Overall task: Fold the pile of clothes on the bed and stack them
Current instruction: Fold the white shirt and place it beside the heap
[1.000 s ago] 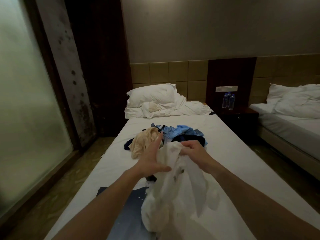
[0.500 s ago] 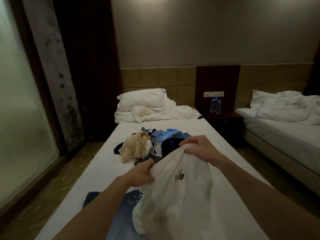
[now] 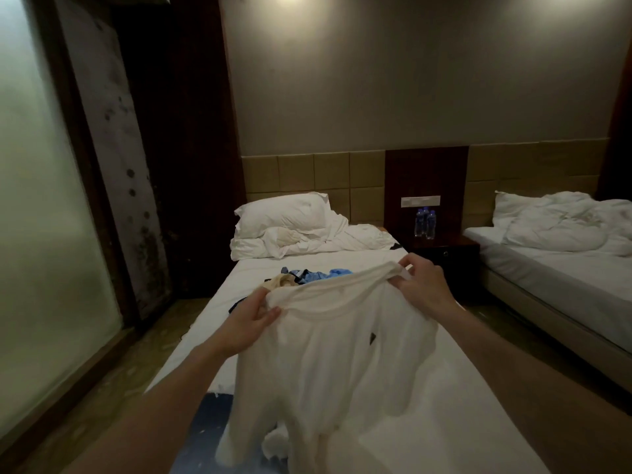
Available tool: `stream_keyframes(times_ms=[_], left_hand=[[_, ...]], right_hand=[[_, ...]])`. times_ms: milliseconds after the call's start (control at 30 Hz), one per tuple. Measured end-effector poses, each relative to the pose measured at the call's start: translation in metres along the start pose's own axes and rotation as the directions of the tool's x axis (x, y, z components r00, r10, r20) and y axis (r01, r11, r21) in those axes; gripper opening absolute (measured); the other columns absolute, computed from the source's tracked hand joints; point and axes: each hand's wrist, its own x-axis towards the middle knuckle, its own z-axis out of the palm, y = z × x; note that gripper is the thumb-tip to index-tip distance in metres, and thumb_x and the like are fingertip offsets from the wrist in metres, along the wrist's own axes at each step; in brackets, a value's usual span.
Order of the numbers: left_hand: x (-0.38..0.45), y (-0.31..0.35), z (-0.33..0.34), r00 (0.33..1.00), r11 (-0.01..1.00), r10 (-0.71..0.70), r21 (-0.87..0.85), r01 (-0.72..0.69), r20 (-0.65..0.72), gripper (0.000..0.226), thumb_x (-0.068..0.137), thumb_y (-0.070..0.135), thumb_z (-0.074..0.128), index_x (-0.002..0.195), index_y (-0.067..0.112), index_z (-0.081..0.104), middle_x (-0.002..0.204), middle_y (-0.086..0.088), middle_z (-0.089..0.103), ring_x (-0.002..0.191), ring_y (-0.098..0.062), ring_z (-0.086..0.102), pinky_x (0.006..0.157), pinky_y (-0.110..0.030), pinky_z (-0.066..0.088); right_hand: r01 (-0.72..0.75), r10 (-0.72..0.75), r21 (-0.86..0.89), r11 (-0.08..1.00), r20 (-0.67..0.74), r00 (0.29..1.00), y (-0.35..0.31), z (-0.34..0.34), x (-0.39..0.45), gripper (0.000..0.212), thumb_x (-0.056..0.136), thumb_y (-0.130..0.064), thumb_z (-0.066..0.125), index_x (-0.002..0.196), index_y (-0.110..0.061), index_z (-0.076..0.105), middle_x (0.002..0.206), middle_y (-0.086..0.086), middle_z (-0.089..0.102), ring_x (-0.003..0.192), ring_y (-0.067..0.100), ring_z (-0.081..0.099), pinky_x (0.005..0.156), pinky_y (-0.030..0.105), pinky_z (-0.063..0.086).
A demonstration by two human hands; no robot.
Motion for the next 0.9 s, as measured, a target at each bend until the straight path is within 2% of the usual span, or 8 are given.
stream_keyframes(times_ms=[100, 167, 267, 367, 433, 567, 700, 900], left_hand=[[0.001, 0.007, -0.016, 0.99, 0.992, 0.078, 0.106, -0.066, -0.114, 0.008, 0.101, 0.025, 0.052, 0.103, 0.018, 0.058, 0.092, 0.004, 0.063, 0.087, -0.013, 0.06, 0.081, -0.037, 0.048], [-0.004, 0.02, -0.025, 0.956, 0.991, 0.12, 0.083, -0.101, -0.267, 0.016, 0.101, 0.026, 0.053, 0.093, 0.016, 0.062, 0.083, 0.003, 0.064, 0.079, -0.01, 0.06, 0.077, -0.037, 0.048], [-0.015, 0.052, -0.038, 0.861, 0.985, 0.172, 0.071, -0.158, -0.479, 0.024, 0.1, 0.03, 0.055, 0.083, 0.016, 0.066, 0.074, 0.004, 0.065, 0.07, -0.011, 0.061, 0.069, -0.034, 0.048], [-0.031, 0.094, -0.051, 0.768, 0.981, 0.188, 0.085, -0.172, -0.612, 0.027, 0.099, 0.032, 0.056, 0.077, 0.018, 0.064, 0.068, 0.005, 0.061, 0.064, -0.01, 0.058, 0.061, -0.027, 0.042], [-0.036, 0.12, -0.059, 0.71, 0.976, 0.198, 0.066, -0.21, -0.676, 0.027, 0.098, 0.032, 0.058, 0.073, 0.02, 0.062, 0.065, 0.006, 0.058, 0.061, -0.009, 0.055, 0.06, -0.025, 0.039], [-0.045, 0.176, -0.084, 0.586, 0.946, 0.273, 0.101, -0.309, -0.763, 0.029, 0.094, 0.038, 0.063, 0.075, 0.016, 0.065, 0.067, 0.004, 0.061, 0.064, -0.014, 0.058, 0.063, -0.035, 0.049], [-0.043, 0.222, -0.11, 0.455, 0.917, 0.367, 0.231, -0.327, -0.812, 0.041, 0.089, 0.055, 0.061, 0.076, 0.017, 0.068, 0.068, 0.006, 0.063, 0.064, -0.013, 0.059, 0.06, -0.038, 0.05], [-0.026, 0.224, -0.111, 0.393, 0.834, 0.55, 0.505, -0.223, -0.736, 0.056, 0.087, 0.064, 0.051, 0.074, 0.013, 0.071, 0.069, -0.002, 0.065, 0.066, -0.022, 0.057, 0.063, -0.039, 0.046]], right_hand=[[0.024, -0.026, 0.084, 0.996, 0.019, 0.999, -0.008, -0.028, -0.005, 0.015, 0.08, -0.031, 0.079, 0.085, -0.021, 0.069, 0.088, -0.002, 0.066, 0.086, 0.016, 0.061, 0.078, 0.036, 0.051], [0.05, -0.06, 0.157, 0.986, 0.055, 0.997, -0.015, -0.045, -0.01, 0.01, 0.079, -0.026, 0.079, 0.084, -0.024, 0.072, 0.089, -0.004, 0.068, 0.09, 0.014, 0.062, 0.083, 0.036, 0.051], [0.116, -0.133, 0.228, 0.967, 0.064, 0.989, -0.033, -0.073, -0.019, 0.012, 0.083, -0.02, 0.076, 0.095, -0.022, 0.074, 0.098, -0.005, 0.068, 0.095, 0.011, 0.062, 0.086, 0.035, 0.051], [0.207, -0.221, 0.298, 0.932, 0.012, 0.975, -0.056, -0.105, -0.036, 0.013, 0.089, -0.02, 0.07, 0.102, -0.024, 0.071, 0.102, -0.005, 0.067, 0.095, 0.009, 0.061, 0.075, 0.023, 0.047], [0.25, -0.251, 0.336, 0.908, -0.041, 0.967, -0.068, -0.123, -0.043, 0.01, 0.092, -0.021, 0.067, 0.1, -0.026, 0.071, 0.101, -0.005, 0.067, 0.093, 0.007, 0.061, 0.074, 0.023, 0.046], [0.329, -0.275, 0.364, 0.872, -0.193, 0.942, -0.096, -0.162, -0.052, 0.011, 0.094, -0.023, 0.065, 0.089, -0.031, 0.07, 0.094, -0.008, 0.068, 0.088, 0.007, 0.062, 0.073, 0.027, 0.047], [0.398, -0.25, 0.382, 0.834, -0.382, 0.89, -0.123, -0.196, -0.052, 0.011, 0.093, -0.027, 0.066, 0.083, -0.03, 0.07, 0.086, -0.008, 0.068, 0.079, 0.005, 0.059, 0.069, 0.025, 0.045], [0.378, -0.24, 0.303, 0.875, -0.407, 0.882, -0.115, -0.198, -0.036, 0.004, 0.089, -0.026, 0.07, 0.088, -0.024, 0.073, 0.084, -0.01, 0.069, 0.08, 0.004, 0.06, 0.071, 0.025, 0.043]])
